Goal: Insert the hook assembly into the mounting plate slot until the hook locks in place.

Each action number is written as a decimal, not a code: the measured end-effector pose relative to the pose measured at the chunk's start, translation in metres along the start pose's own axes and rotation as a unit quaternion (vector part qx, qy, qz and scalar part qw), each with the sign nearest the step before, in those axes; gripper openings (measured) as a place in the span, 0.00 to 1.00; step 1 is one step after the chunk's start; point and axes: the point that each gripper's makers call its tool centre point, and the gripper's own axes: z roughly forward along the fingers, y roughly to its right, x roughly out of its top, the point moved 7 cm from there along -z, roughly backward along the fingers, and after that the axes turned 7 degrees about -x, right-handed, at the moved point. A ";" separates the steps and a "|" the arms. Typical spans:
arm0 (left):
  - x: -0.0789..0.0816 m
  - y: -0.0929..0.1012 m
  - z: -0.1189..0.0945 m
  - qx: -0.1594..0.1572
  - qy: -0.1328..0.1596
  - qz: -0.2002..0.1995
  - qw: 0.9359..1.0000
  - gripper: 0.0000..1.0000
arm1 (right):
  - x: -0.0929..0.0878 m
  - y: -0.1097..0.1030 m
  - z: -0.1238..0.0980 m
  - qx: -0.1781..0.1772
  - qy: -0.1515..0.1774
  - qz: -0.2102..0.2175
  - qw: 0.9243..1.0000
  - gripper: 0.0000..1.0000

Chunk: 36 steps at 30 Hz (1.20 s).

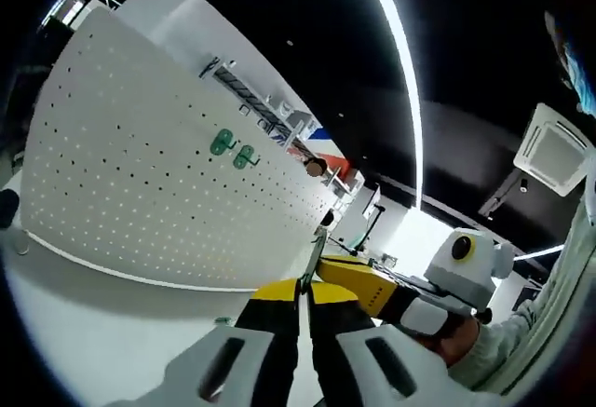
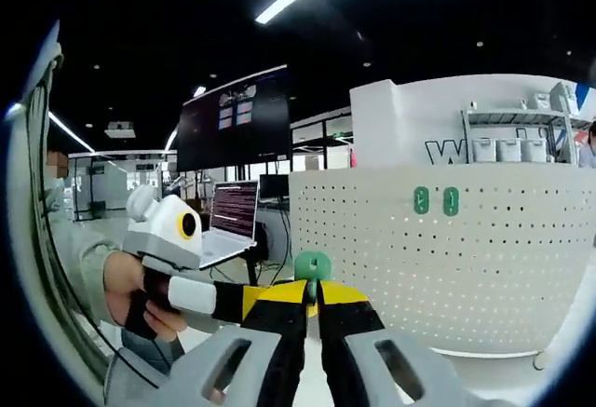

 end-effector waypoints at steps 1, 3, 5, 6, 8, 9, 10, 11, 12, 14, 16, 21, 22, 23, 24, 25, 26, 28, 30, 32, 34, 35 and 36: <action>0.000 0.000 0.000 -0.001 0.001 -0.003 1.000 0.03 | 0.000 0.000 0.000 -0.001 -0.001 -0.007 1.000 0.01; -0.001 0.001 0.000 -0.001 0.001 -0.006 1.000 0.03 | 0.000 -0.002 -0.001 -0.006 -0.003 -0.033 0.999 0.01; -0.001 0.002 0.000 -0.003 0.000 -0.003 1.000 0.03 | 0.001 -0.003 -0.001 -0.004 -0.003 -0.031 1.000 0.00; -0.001 0.002 0.000 -0.003 0.000 -0.002 1.000 0.03 | 0.001 -0.003 -0.001 -0.005 -0.002 -0.042 0.999 0.00; -0.002 0.002 0.000 -0.002 -0.001 -0.001 1.000 0.03 | 0.001 -0.003 -0.001 -0.006 -0.005 -0.055 0.998 0.00; -0.002 0.002 0.000 -0.003 -0.002 0.000 1.000 0.03 | 0.002 -0.004 -0.001 -0.006 -0.005 -0.058 0.998 0.00; -0.002 0.002 0.000 -0.003 -0.002 0.000 1.000 0.03 | 0.002 -0.003 -0.001 -0.006 -0.006 -0.058 0.998 0.00; -0.002 0.002 0.000 -0.003 -0.001 -0.001 1.000 0.03 | 0.002 -0.003 -0.001 -0.007 -0.005 -0.059 0.998 0.00; -0.002 0.002 0.000 -0.004 0.000 0.002 1.000 0.03 | 0.002 -0.003 -0.001 -0.007 -0.003 -0.060 0.998 0.00; -0.002 0.002 0.000 0.000 -0.007 0.018 1.000 0.03 | 0.001 -0.004 -0.001 -0.007 -0.004 -0.063 0.998 0.00; -0.002 0.002 0.001 0.001 -0.010 0.020 1.000 0.03 | 0.002 -0.005 -0.001 -0.006 -0.004 -0.064 0.998 0.00; -0.002 -0.001 -0.001 0.013 -0.021 0.043 0.999 0.05 | 0.003 -0.004 -0.001 -0.006 -0.005 -0.061 0.998 0.00; -0.002 -0.001 -0.002 0.012 -0.021 0.042 0.999 0.05 | 0.003 -0.004 -0.001 -0.007 -0.004 -0.061 0.998 0.00; -0.002 -0.001 -0.002 0.011 -0.020 0.041 0.999 0.04 | 0.003 -0.003 -0.001 -0.008 -0.003 -0.062 0.998 0.00; -0.002 -0.001 -0.002 0.012 -0.020 0.040 0.999 0.05 | 0.004 -0.003 -0.001 -0.008 -0.004 -0.063 0.998 0.00; -0.002 -0.002 -0.003 0.014 -0.021 0.044 0.999 0.06 | 0.004 -0.003 -0.001 -0.008 -0.004 -0.063 0.998 0.00; -0.002 -0.002 -0.003 0.015 -0.022 0.046 0.999 0.06 | 0.004 -0.003 -0.001 -0.009 -0.004 -0.063 0.998 0.00; -0.001 -0.002 -0.003 0.014 -0.020 0.047 0.999 0.05 | 0.004 -0.003 -0.001 -0.008 -0.005 -0.061 0.998 0.00; 0.001 0.001 -0.003 0.012 -0.019 0.065 0.998 0.02 | 0.004 -0.003 -0.001 -0.007 -0.006 -0.061 0.998 0.00; 0.001 0.002 -0.002 0.013 -0.025 0.085 0.996 0.02 | 0.004 -0.003 -0.001 -0.008 -0.005 -0.061 0.998 0.00; 0.001 0.003 -0.002 0.014 -0.032 0.099 0.994 0.01 | 0.005 -0.003 -0.001 -0.006 -0.005 -0.058 0.998 0.00; 0.001 0.004 -0.002 0.012 -0.037 0.119 0.992 0.02 | 0.004 -0.003 -0.001 -0.004 -0.007 -0.055 0.998 0.00; 0.001 0.003 -0.002 0.016 -0.043 0.135 0.990 0.01 | 0.005 -0.003 0.000 -0.003 -0.006 -0.056 0.998 0.00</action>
